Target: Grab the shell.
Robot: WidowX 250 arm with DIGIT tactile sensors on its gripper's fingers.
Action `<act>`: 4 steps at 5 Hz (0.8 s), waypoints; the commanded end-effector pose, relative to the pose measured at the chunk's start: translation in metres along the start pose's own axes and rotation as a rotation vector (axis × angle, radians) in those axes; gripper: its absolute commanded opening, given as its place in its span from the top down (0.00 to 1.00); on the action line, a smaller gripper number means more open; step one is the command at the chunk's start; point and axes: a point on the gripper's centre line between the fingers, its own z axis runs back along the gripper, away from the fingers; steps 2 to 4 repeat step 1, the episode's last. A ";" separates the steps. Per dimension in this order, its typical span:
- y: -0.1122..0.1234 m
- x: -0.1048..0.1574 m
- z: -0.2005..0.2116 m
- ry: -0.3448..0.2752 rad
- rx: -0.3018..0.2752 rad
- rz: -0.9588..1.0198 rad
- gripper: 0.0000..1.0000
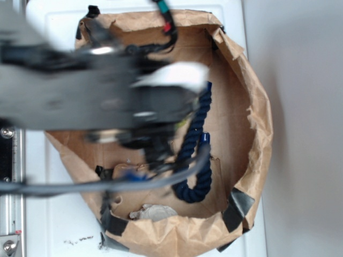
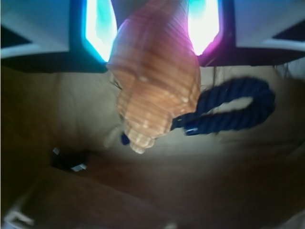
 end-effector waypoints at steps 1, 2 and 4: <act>-0.003 0.013 0.017 -0.033 0.008 0.045 1.00; -0.003 0.013 0.017 -0.033 0.008 0.045 1.00; -0.003 0.013 0.017 -0.033 0.008 0.045 1.00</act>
